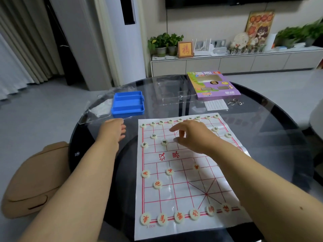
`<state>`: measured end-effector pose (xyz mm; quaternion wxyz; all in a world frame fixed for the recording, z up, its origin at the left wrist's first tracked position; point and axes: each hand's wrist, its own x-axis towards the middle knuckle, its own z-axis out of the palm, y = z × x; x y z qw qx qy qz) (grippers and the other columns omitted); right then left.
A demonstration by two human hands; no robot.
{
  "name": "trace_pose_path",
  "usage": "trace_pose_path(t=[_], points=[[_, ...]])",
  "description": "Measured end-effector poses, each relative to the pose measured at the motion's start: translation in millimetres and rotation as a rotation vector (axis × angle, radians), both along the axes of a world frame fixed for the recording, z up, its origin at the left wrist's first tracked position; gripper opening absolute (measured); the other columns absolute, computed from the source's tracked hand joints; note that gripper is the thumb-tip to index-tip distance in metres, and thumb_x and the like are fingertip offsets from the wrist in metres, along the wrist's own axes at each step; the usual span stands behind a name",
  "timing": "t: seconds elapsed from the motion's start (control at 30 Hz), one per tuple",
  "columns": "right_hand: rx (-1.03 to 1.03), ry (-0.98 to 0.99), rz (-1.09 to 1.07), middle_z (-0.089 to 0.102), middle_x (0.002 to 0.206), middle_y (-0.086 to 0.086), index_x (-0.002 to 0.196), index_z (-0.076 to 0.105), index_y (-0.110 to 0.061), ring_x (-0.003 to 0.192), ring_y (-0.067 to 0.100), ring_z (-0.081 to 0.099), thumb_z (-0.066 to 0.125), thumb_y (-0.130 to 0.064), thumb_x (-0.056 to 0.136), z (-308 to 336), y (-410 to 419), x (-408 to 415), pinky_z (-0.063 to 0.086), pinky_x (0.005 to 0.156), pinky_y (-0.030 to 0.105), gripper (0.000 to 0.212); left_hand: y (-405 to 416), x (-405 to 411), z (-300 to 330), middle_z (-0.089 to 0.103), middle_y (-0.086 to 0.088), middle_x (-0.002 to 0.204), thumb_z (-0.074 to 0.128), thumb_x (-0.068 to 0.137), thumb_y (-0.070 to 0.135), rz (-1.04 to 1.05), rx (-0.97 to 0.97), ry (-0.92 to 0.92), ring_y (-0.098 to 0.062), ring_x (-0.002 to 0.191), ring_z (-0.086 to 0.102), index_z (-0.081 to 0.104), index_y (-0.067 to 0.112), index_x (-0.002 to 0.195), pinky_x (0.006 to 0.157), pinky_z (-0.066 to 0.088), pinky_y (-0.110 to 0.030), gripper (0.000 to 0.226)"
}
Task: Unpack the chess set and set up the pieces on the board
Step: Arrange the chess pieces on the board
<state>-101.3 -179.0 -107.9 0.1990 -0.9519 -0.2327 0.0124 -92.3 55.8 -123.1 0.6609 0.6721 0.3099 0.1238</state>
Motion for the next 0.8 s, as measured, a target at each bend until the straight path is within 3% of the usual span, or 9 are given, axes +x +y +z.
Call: trace_pose_path(t=[0.13,0.2,0.23,0.3,0.37,0.47,0.53,0.7,0.8], points=[[-0.007,0.006,0.028,0.065,0.106,-0.005,0.128,0.055,-0.031,0.1,0.016,0.055,0.058,-0.033,0.091,1.6,12.6,4.4,0.043,0.095,0.034,0.037,2.6,31.4,12.8,0.048,-0.009,0.077,0.035,0.099,0.008,-0.041,0.016,0.059,-0.016,0.062,0.045,0.05,0.015,0.081,0.056,0.04,-0.024,0.025],[-0.003,0.011,0.04,0.065,0.105,-0.006,0.128,0.055,-0.031,0.1,0.015,0.054,0.058,-0.033,0.091,1.4,17.3,7.5,0.041,0.095,0.033,0.037,5.5,47.5,11.4,0.059,-0.018,0.098,0.033,0.102,0.01,-0.011,0.045,0.097,-0.026,0.081,0.063,0.059,0.013,0.111,0.061,0.049,-0.028,0.027],[0.0,0.013,0.047,0.065,0.104,-0.007,0.128,0.055,-0.031,0.098,0.014,0.054,0.058,-0.034,0.091,0.9,19.2,9.4,0.041,0.095,0.033,0.037,7.5,54.1,9.1,0.06,-0.022,0.111,0.032,0.102,0.009,-0.012,0.058,0.123,-0.031,0.097,0.065,0.052,0.012,0.129,0.06,0.052,-0.028,0.034],[0.008,0.02,0.057,0.065,0.103,-0.007,0.128,0.056,-0.031,0.095,0.012,0.052,0.058,-0.034,0.091,0.1,21.4,12.8,0.041,0.096,0.034,0.037,14.7,66.4,2.1,0.057,-0.027,0.124,0.031,0.101,0.001,-0.108,0.196,0.196,-0.037,0.113,0.06,0.039,0.008,0.142,0.052,0.049,-0.025,0.043],[0.008,0.025,0.064,0.065,0.104,-0.007,0.127,0.056,-0.031,0.094,0.012,0.053,0.059,-0.035,0.09,-1.7,22.0,15.9,0.042,0.096,0.035,0.037,26.8,78.7,-3.4,0.06,-0.025,0.124,0.041,0.095,-0.005,-0.21,0.399,0.25,-0.038,0.112,0.061,0.047,0.004,0.135,0.061,0.052,-0.031,0.042],[0.006,0.032,0.072,0.064,0.107,-0.006,0.126,0.057,-0.032,0.094,0.011,0.053,0.059,-0.035,0.09,-4.4,21.5,19.0,0.043,0.096,0.036,0.036,39.7,87.5,-8.1,0.067,-0.015,0.115,0.057,0.091,0.005,-0.245,0.689,0.309,-0.032,0.106,0.064,0.061,0.006,0.119,0.086,0.053,-0.037,0.029],[0.011,0.041,0.072,0.064,0.108,-0.007,0.125,0.058,-0.032,0.095,0.011,0.054,0.059,-0.035,0.09,-5.2,21.3,20.8,0.044,0.095,0.036,0.035,40.9,86.8,-9.7,0.068,-0.013,0.107,0.063,0.09,0.015,-0.238,0.831,0.312,-0.029,0.1,0.062,0.063,0.008,0.11,0.08,0.049,-0.032,0.021],[0.107,0.063,0.032,0.061,0.102,-0.008,0.122,0.06,-0.029,0.088,0.01,0.056,0.059,-0.036,0.09,-2.8,24.1,25.2,0.045,0.078,0.023,0.033,49.1,92.1,-9.3,0.069,-0.015,0.087,0.067,0.088,0.02,-0.184,0.887,0.181,-0.03,0.085,0.065,0.062,0.008,0.088,0.078,0.051,-0.035,0.013],[0.21,0.114,-0.015,0.059,0.097,-0.008,0.12,0.061,-0.025,0.09,0.012,0.059,0.057,-0.038,0.091,0.9,30.4,30.8,0.049,0.078,0.025,0.032,57.9,96.2,-7.8,0.067,-0.018,0.077,0.068,0.084,0.017,-0.13,0.792,0.079,-0.036,0.074,0.067,0.057,0.012,0.075,0.073,0.057,-0.045,0.016]])
